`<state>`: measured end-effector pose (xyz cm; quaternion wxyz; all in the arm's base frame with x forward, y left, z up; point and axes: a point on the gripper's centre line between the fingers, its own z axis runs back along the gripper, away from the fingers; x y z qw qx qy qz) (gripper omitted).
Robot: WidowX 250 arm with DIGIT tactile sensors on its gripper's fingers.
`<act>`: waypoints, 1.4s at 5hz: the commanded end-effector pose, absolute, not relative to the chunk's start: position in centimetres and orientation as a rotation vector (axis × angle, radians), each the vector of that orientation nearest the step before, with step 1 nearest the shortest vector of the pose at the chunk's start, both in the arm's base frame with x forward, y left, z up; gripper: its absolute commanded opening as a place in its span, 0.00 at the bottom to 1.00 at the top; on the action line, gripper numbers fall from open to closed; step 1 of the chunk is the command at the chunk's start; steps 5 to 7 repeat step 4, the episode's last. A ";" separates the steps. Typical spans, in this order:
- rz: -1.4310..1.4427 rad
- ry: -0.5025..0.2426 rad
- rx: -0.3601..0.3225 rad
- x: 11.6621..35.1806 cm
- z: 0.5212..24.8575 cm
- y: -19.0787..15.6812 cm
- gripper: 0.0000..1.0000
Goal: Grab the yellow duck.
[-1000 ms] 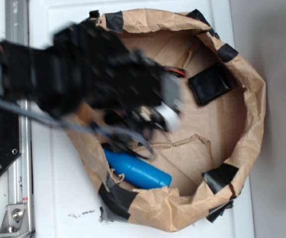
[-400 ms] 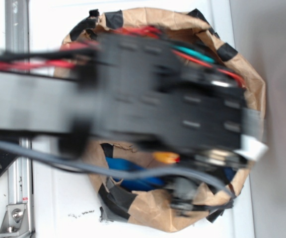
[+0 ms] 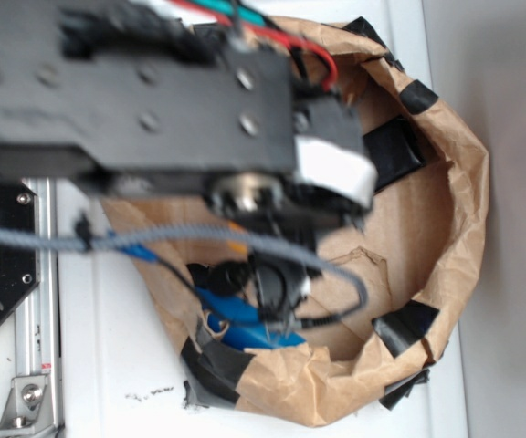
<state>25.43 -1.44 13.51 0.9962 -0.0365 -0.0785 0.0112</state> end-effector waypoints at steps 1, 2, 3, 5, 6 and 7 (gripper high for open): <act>0.056 -0.202 0.015 26.4 15.6 0.7 0.00; 0.052 -0.174 0.009 27.1 16.1 0.8 0.00; 0.062 -0.180 -0.010 27.3 16.8 0.4 0.00; 0.071 -0.180 -0.004 28.0 16.3 0.3 0.00; 0.071 -0.180 -0.004 28.0 16.3 0.3 0.00; 0.071 -0.180 -0.004 28.0 16.3 0.3 0.00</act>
